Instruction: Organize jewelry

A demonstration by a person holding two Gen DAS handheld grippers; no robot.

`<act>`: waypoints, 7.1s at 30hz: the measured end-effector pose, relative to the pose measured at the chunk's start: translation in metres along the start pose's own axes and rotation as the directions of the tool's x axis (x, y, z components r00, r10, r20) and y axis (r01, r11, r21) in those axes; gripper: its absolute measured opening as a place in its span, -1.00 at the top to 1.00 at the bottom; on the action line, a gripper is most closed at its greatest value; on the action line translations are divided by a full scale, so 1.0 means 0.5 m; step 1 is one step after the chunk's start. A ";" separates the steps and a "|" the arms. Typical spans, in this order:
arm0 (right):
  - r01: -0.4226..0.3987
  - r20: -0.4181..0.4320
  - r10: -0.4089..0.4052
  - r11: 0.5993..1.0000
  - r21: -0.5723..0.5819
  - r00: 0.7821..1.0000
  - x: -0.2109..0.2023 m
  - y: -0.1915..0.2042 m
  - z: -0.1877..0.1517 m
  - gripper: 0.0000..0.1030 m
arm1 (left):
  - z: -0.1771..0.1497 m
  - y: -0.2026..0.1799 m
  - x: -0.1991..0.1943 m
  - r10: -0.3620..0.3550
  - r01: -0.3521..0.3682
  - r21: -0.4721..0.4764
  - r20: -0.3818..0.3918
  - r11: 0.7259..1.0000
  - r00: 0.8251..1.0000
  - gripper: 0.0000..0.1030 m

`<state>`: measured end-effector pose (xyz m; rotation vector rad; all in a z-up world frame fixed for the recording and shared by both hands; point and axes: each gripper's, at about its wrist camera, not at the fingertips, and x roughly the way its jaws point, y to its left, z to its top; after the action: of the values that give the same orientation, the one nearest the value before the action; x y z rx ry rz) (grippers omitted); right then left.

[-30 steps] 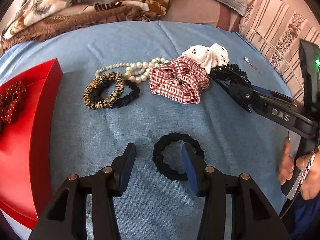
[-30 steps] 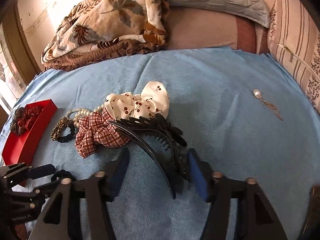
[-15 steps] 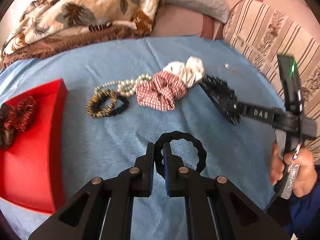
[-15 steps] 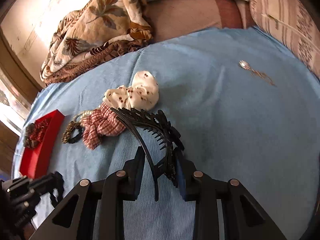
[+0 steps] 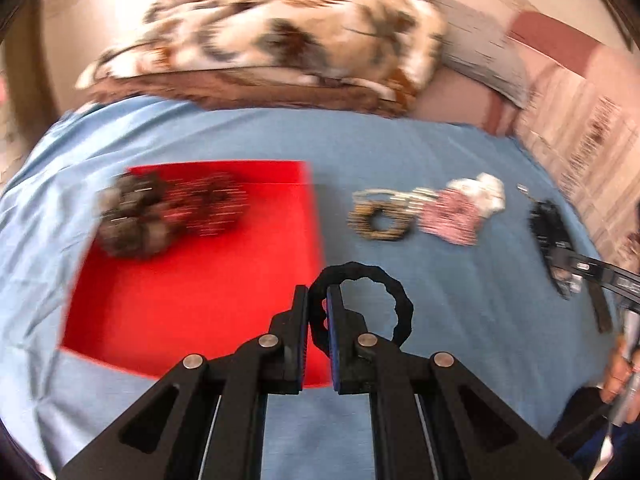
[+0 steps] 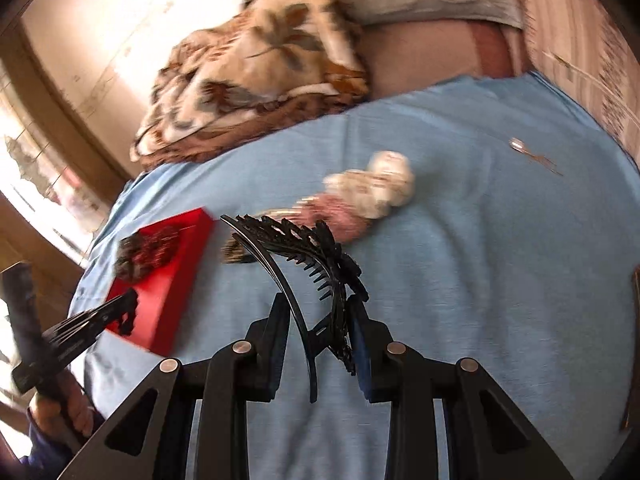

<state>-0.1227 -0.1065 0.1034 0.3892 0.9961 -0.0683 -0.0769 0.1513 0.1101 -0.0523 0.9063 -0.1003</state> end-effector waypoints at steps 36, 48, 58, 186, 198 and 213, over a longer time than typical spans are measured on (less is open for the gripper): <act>-0.123 -0.303 0.003 0.918 -0.377 0.953 0.426 0.611 -0.047 0.39 | -0.057 0.396 -0.083 0.007 0.026 -0.422 0.075 0.906 0.997 0.14; -0.105 -0.278 -0.036 0.874 -0.475 0.960 0.463 0.683 -0.062 0.34 | -0.077 0.473 -0.079 0.051 0.001 -0.552 0.077 0.834 0.996 0.07; -0.146 -0.242 0.045 0.896 -0.419 0.969 0.386 0.652 -0.045 0.01 | -0.076 0.463 -0.074 0.103 -0.053 -0.539 0.063 0.841 0.993 0.03; -0.110 -0.143 0.126 0.988 0.111 0.982 0.248 -0.051 0.094 -0.04 | 0.118 -0.188 0.269 -0.050 0.064 0.119 -0.115 0.991 0.992 0.02; -0.187 -0.109 0.201 0.974 0.132 0.973 0.237 -0.040 0.102 0.88 | 0.128 -0.158 0.181 -0.195 0.196 -0.005 -0.091 0.981 0.977 0.88; -0.325 -0.043 0.325 0.946 0.000 0.945 0.120 0.131 0.040 0.89 | 0.045 0.070 -0.004 -0.272 0.271 -0.194 0.024 0.943 0.962 0.88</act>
<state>-0.0584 -0.0456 0.0821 0.5457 0.9621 0.2433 -0.0581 0.1863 0.1227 -0.3621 0.9064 -0.2683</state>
